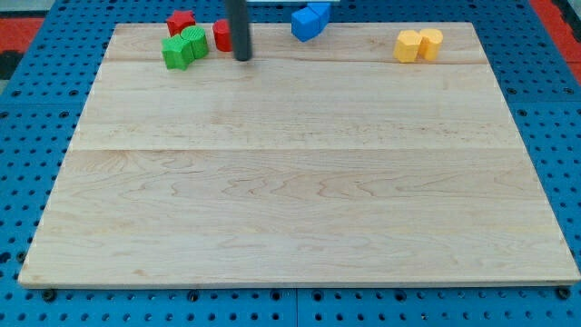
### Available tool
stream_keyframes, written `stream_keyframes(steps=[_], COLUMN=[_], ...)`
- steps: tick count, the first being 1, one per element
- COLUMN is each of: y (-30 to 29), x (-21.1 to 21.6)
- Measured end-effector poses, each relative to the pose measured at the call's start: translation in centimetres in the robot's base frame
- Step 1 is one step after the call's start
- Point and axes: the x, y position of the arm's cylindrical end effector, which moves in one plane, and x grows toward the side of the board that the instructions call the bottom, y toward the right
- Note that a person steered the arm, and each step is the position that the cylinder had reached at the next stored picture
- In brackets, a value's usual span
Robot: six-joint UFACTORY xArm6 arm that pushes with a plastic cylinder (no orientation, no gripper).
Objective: Push the blue triangle and the blue cube right a bit
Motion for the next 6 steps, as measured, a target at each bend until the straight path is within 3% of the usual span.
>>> stream_keyframes(steps=[1, 2, 5, 6], y=[0.1, 1.0, 1.4, 4.2], x=[-5.0, -6.9, -6.8, -6.6])
